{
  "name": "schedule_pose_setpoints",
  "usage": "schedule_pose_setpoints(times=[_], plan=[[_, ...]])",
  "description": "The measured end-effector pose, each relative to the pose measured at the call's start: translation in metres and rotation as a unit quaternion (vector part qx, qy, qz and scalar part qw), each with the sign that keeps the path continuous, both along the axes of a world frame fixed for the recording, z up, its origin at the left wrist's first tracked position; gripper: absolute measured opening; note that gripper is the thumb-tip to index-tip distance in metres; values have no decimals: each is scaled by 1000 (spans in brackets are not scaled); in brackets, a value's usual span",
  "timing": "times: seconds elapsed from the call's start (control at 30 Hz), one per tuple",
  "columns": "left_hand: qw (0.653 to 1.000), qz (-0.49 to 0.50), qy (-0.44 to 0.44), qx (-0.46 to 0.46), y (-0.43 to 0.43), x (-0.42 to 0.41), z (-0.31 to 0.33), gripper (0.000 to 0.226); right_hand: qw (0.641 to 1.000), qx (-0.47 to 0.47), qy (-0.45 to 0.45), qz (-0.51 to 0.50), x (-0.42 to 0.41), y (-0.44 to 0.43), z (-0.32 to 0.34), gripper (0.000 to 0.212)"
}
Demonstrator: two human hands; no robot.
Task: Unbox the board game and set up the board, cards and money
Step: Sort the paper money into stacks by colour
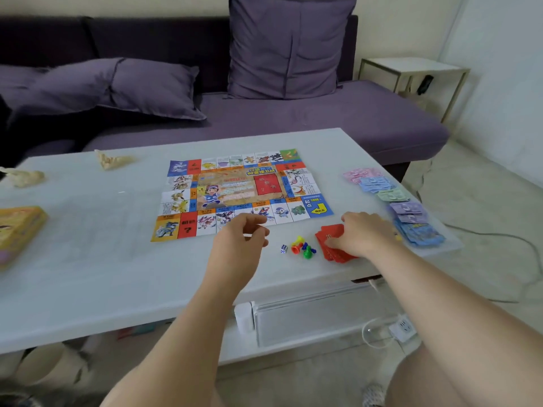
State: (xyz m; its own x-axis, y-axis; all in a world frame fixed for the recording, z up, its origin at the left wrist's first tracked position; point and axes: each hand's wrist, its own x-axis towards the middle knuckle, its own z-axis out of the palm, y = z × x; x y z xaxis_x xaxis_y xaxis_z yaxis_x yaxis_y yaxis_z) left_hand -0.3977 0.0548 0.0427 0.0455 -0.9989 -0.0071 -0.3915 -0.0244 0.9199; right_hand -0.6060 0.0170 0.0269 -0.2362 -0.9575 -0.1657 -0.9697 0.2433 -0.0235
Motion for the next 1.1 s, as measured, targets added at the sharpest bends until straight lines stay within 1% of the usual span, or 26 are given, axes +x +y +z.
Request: schedule_pose_setpoints(times=[0.2,0.3,0.37,0.43,0.5,0.53,0.6,0.67,0.73,0.8,0.9,1.1], plan=[[998,46,29,-22,-14,18,2,18,1000,23,4,4,3,-6,2,68],[997,66,19,-17,-20,30,0,18,1000,17,-7,0,4,-5,3,70],[997,74,2,-13,-22,36,-3,17,999,-31,-3,10,9,-3,7,67],[997,71,-40,-5,-23,42,-6,18,993,-105,-8,52,19,0,14,60],[993,40,-111,11,-22,47,-12,23,979,-149,-78,115,36,4,19,52],[989,17,-145,27,-22,49,-15,27,970,-141,-129,153,45,7,21,50],[975,-28,-206,79,-21,50,-22,43,951,-69,-200,225,64,13,19,50],[959,-60,-244,128,-20,50,-26,60,939,2,-214,269,82,16,14,55],[952,-70,-259,147,-21,50,-28,68,940,31,-196,279,95,14,9,59],[948,-74,-273,147,-24,50,-30,67,940,40,-179,287,105,11,4,59],[939,-80,-304,140,-28,52,-30,61,943,50,-160,289,113,5,-2,50],[939,-84,-308,125,-32,57,-31,53,937,55,-199,281,125,-7,-7,39]])
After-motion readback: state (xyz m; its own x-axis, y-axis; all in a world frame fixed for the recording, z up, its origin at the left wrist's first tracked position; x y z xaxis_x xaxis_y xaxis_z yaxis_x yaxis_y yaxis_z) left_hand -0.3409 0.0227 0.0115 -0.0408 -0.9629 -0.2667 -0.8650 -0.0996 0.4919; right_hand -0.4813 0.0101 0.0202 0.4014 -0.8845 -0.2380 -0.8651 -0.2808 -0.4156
